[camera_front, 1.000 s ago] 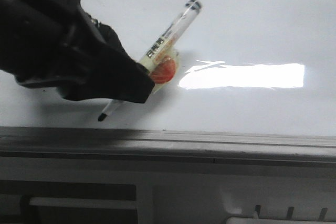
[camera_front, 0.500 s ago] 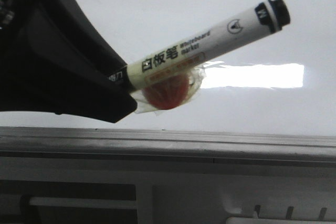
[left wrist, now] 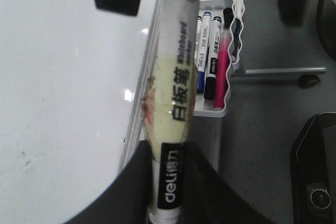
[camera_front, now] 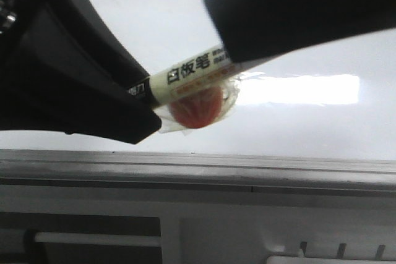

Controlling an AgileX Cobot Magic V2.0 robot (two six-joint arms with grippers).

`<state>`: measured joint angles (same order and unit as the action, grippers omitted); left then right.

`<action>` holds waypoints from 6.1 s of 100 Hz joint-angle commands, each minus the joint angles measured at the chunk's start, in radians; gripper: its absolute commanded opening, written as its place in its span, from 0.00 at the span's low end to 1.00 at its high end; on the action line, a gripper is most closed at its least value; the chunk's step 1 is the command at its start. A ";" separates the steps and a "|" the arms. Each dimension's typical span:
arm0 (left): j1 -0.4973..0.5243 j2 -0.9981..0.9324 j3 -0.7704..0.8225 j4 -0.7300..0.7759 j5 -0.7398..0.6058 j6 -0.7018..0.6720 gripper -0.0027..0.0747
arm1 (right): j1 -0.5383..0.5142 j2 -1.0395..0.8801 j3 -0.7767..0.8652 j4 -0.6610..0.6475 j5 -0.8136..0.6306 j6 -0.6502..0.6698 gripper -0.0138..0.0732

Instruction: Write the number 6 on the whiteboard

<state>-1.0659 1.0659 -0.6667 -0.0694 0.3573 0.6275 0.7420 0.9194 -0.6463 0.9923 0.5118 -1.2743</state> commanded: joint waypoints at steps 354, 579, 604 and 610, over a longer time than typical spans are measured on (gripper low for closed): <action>0.427 -0.670 0.132 -0.392 -0.123 -0.334 0.09 | -0.114 -0.167 -0.416 -0.773 0.288 0.909 0.10; 0.431 -0.668 0.167 -0.400 -0.155 -0.330 0.01 | -0.198 0.107 -0.185 -0.842 0.017 1.087 0.11; 0.431 -0.668 0.167 -0.400 -0.155 -0.330 0.01 | -0.132 0.107 -0.185 -0.842 0.150 1.083 0.11; 0.431 -0.668 0.167 -0.400 -0.155 -0.330 0.01 | -0.135 0.107 -0.185 -0.848 0.194 1.083 0.11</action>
<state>-0.6378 0.3871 -0.4716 -0.4558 0.2748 0.3034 0.6071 1.0345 -0.8059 0.1624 0.6890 -0.1854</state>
